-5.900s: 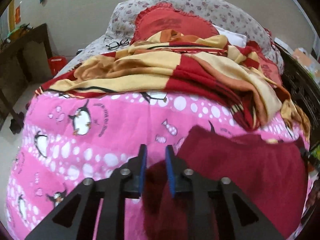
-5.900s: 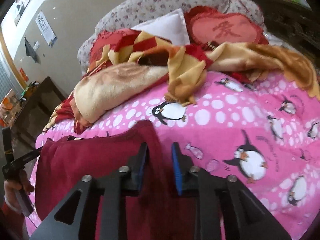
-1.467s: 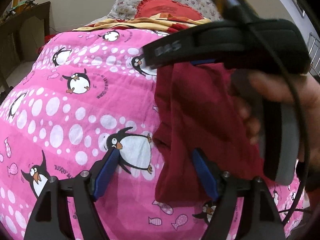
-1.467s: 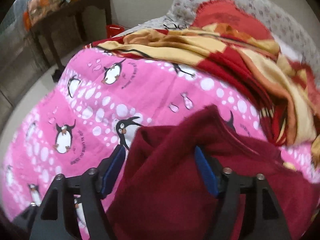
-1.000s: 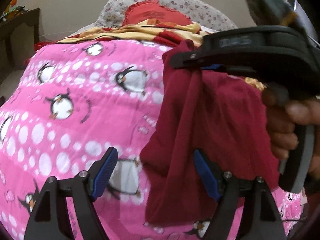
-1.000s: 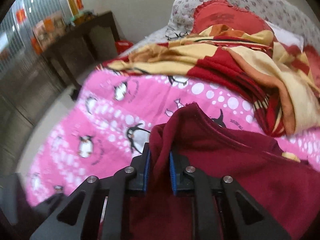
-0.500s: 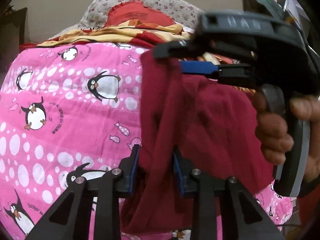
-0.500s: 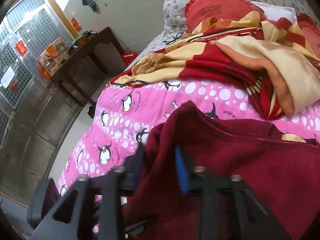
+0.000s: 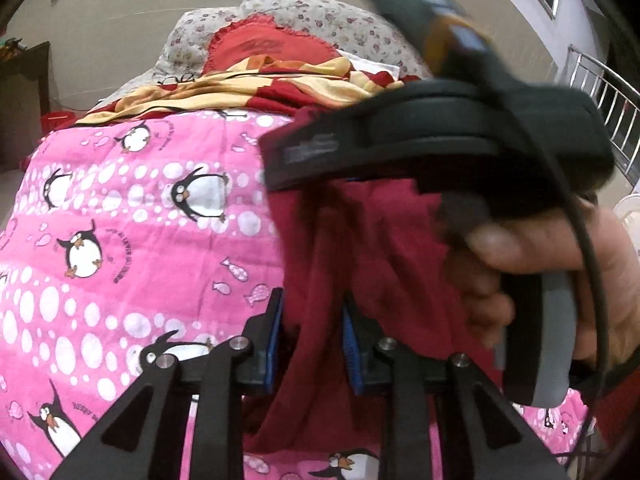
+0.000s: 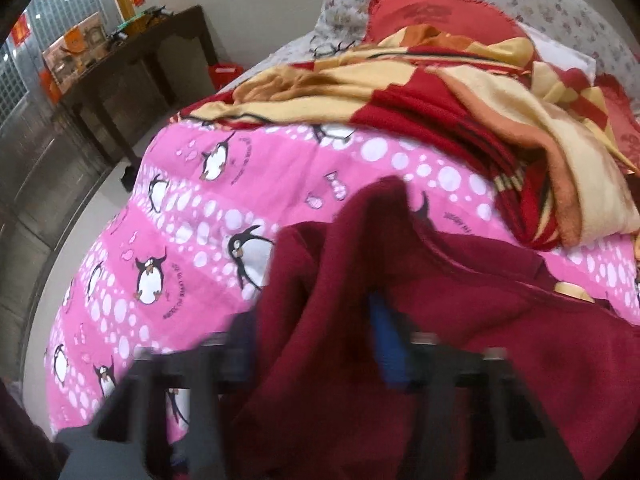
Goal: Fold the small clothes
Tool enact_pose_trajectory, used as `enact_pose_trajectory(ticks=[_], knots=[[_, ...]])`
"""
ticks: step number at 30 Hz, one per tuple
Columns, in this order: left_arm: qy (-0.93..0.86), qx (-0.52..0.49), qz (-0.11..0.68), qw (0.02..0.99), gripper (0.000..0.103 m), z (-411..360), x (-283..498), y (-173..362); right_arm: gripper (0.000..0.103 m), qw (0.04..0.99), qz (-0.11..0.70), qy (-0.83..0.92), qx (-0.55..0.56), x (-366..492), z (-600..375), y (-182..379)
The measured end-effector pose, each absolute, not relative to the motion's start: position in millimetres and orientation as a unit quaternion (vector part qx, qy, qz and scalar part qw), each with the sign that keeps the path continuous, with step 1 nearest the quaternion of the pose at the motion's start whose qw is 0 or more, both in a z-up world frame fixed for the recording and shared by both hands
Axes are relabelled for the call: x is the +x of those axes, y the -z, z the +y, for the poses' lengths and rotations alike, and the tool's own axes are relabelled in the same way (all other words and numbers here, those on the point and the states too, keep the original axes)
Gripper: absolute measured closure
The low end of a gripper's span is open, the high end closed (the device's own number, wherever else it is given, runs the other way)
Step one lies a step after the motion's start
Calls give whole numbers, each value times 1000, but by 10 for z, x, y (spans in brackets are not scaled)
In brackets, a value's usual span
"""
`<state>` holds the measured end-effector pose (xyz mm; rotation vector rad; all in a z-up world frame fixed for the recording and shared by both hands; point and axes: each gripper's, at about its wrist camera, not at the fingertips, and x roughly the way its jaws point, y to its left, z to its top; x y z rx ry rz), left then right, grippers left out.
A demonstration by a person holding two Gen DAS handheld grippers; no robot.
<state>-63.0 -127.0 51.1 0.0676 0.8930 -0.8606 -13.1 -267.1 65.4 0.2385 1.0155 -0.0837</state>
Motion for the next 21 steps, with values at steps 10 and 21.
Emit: enact_pose_trajectory(ticks=[10,21], knots=[[367,38,425,827,29,-1097,-646,-427,75,882,438,8,173,-443,-2882,-908],[408,34,412,814,79,-1266,-918,-758,76,891,412,12,191,-801,-3105,-1142]])
